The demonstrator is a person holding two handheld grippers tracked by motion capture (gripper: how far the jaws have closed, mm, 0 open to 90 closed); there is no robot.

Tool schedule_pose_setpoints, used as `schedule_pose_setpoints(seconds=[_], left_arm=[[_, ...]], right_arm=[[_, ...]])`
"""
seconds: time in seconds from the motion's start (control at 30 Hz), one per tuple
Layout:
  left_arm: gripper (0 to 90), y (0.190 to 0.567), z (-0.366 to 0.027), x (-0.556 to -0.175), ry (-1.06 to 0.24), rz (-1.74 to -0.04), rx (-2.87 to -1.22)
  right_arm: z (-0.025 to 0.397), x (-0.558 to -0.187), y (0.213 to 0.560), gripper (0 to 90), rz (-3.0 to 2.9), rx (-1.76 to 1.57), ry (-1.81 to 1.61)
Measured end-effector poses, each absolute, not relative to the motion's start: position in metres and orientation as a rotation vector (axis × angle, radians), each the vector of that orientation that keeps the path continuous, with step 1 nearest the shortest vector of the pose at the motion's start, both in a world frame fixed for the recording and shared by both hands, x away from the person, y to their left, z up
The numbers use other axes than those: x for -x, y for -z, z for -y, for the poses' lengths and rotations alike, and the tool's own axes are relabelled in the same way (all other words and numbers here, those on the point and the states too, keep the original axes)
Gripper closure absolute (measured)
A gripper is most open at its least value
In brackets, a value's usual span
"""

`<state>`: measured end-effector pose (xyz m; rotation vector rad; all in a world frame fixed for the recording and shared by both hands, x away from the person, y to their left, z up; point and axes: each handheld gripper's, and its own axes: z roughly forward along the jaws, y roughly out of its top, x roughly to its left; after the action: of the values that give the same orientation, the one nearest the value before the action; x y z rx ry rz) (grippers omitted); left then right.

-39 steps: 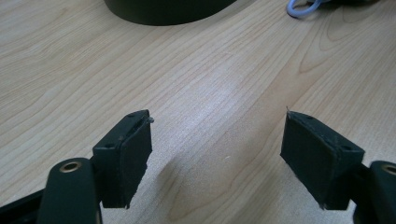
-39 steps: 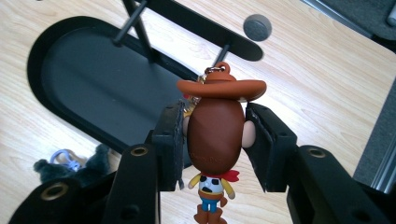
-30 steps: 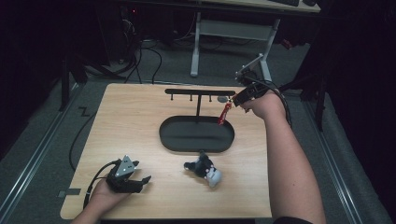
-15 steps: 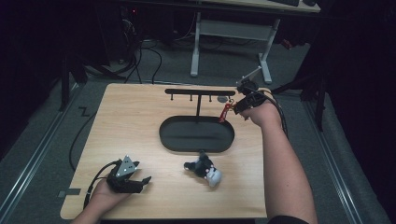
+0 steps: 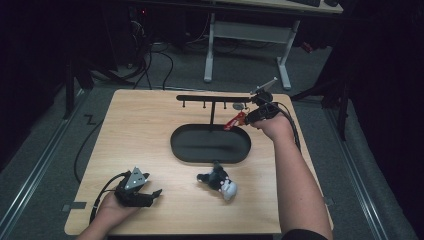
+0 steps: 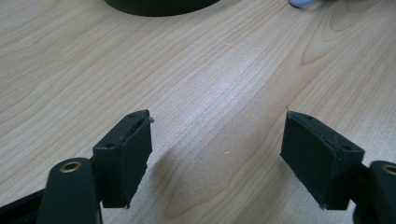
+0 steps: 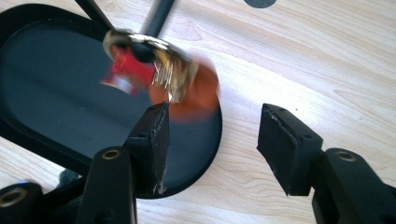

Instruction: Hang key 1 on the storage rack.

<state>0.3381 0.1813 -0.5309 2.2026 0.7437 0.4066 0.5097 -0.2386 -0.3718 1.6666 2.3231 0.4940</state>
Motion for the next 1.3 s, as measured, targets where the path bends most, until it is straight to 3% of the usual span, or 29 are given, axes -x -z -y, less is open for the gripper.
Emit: schedule_pose_setpoints(seconds=[0.6,0.9,0.97,1.3], left_arm=[[25.0,0.53,-0.179,-0.338,-0.407,-0.734,-2.205],[25.0,0.53,-0.176,-0.337,-0.411,-0.73,-2.203],[25.0,0.53,-0.175,-0.337,-0.408,-0.73,-2.21],[25.8,0.53,-0.173,-0.335,-0.389,-0.732,-2.206]], right_arm=[[0.245,-0.48,0.386,35.1,-2.291,-1.667,-0.544],[0.251,-0.442,0.407,28.5,-2.276,-1.613,-0.561],[0.251,-0.431,0.413,31.6,-2.261,-1.584,-0.594],[0.262,-0.371,0.453,30.6,-2.149,-1.523,-0.729]])
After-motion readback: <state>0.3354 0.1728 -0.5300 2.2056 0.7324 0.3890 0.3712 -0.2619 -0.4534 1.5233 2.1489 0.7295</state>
